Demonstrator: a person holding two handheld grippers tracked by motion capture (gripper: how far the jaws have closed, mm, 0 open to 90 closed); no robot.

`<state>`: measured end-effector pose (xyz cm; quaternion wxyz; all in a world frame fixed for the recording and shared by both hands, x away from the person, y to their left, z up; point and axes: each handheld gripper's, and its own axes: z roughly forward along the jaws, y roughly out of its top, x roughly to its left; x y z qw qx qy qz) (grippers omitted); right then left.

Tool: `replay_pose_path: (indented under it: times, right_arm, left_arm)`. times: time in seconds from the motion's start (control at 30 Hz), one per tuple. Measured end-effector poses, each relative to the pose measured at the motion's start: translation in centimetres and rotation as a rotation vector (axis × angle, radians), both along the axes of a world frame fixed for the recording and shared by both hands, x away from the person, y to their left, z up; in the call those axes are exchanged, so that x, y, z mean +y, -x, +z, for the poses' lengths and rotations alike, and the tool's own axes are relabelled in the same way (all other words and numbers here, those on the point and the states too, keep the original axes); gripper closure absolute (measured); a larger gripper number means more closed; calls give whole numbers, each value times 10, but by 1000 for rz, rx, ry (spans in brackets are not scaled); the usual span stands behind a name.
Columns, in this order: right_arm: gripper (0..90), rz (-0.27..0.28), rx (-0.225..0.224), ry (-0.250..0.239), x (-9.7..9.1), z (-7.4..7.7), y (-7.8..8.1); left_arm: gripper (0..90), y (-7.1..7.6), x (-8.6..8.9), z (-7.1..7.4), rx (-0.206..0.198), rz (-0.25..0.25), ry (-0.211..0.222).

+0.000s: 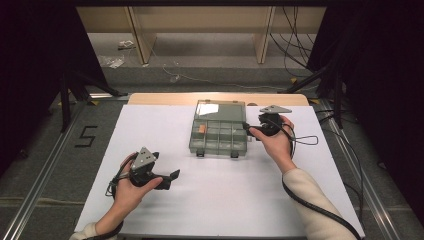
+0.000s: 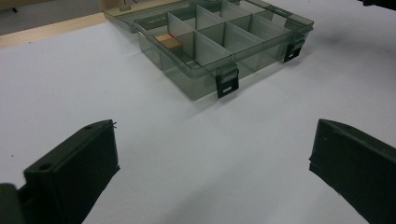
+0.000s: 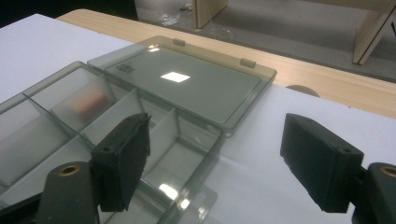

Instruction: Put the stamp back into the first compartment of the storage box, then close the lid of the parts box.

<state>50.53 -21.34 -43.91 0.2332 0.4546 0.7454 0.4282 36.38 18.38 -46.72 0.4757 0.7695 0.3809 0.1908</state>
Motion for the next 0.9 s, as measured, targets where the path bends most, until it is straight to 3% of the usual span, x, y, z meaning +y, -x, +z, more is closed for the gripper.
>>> replay_pose_path:
  times: [0.4,0.9]
  right_arm:
    - [256,-34,-6,-32,-13,4,1]
    - [265,-14,14,-49,-13,-4,-1]
  left_arm:
    - [4,-2,-1,1,-3,-1,-3]
    - [4,-5,-7,0,2,-1,-20]
